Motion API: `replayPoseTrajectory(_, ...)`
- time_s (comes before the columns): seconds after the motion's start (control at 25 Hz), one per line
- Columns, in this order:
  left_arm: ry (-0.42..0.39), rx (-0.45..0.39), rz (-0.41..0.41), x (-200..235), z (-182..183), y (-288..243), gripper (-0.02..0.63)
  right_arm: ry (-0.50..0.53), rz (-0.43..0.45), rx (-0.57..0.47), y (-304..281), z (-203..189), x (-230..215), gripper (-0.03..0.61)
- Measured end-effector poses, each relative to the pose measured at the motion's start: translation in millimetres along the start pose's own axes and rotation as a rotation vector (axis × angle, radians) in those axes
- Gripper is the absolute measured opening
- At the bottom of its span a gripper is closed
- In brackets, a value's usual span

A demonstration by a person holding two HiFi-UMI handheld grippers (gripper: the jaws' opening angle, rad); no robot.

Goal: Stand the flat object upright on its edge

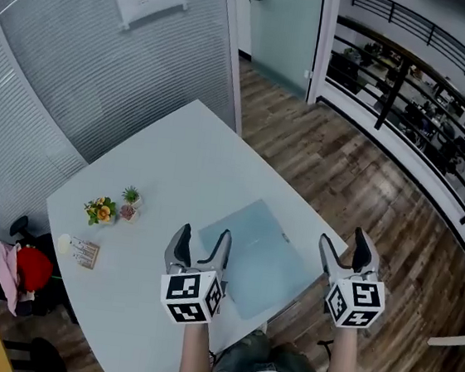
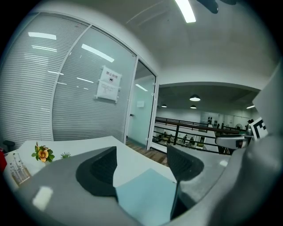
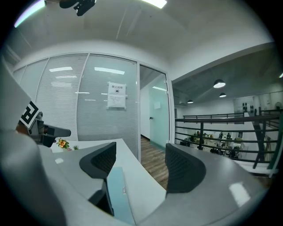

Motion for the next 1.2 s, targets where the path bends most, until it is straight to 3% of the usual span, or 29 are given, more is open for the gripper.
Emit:
replayPoseTrajectory(0.16, 0.016, 0.024, 0.03, 7.2, -6.1, -1.6, 0.342, -0.017, 0.045, 0.02, -18.7, -3.0, 1.9, 0.359)
replayPoseTrajectory(0.56, 0.145, 0.089, 0.091, 20.4, -35.5, 0.6, 0.342, -0.013, 0.202, 0.089, -66.0, -13.0, 22.9, 0.359)
replayPoseTrajectory(1.2, 0.334, 0.163, 0.29, 39.2, -91.5, -2.3, 0.342, 0.047, 0.516, 0.247, -151.3, -54.0, 34.0, 0.359)
Point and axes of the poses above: the fingertips, and each gripper's own axes: y backward along the fingers, x to its left, z out of its top, the point moved 10 cm from there along y, backward along the fingers, and after that the axes turned 10 degrees about y, right-handed, at the moved point
